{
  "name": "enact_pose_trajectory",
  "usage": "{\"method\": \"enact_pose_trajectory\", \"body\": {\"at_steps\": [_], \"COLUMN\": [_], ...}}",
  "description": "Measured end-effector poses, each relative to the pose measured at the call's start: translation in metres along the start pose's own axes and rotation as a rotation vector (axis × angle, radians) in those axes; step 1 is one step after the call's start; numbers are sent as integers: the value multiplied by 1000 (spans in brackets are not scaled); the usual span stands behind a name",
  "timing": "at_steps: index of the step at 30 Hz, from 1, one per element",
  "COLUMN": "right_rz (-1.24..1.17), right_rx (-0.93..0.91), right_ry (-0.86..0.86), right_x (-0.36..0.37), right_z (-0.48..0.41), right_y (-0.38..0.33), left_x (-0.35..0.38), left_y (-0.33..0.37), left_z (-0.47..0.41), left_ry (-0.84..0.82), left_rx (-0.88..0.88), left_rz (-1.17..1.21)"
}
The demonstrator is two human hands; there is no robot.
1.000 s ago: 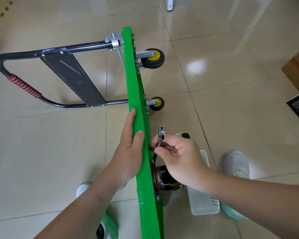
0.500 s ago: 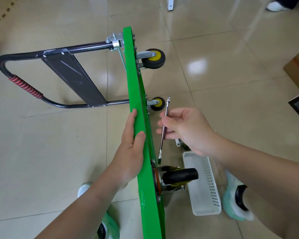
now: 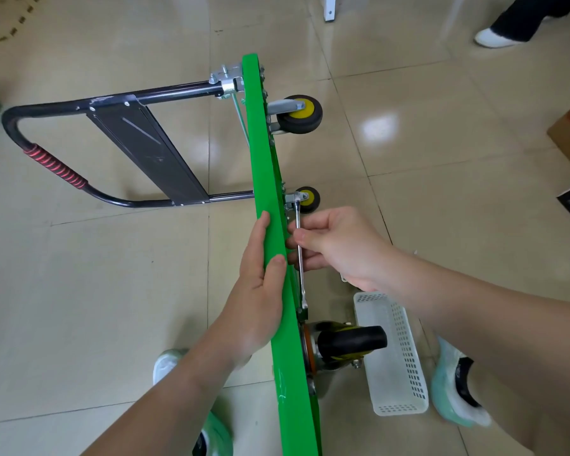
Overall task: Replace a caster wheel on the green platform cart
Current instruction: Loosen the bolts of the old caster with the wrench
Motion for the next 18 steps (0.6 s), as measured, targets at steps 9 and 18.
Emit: {"method": "enact_pose_trajectory", "body": {"at_steps": [9,18], "right_rz": [-112,-48], "right_rx": [-32,-159], "right_ry": [45,24], "right_x": [-1,3], "right_z": [11,27], "right_y": [-3,-8], "left_x": [3,2], "left_y": [5,3], "left_z": [2,1], "left_ry": [-22,3], "left_rx": [0,-7], "left_rz": [-4,15]}}
Point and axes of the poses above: each hand's wrist, its own z-axis away from the middle knuckle, its own x-axis out of the palm, y = z × x, the point moved 5 cm from there along -z, towards the middle knuckle
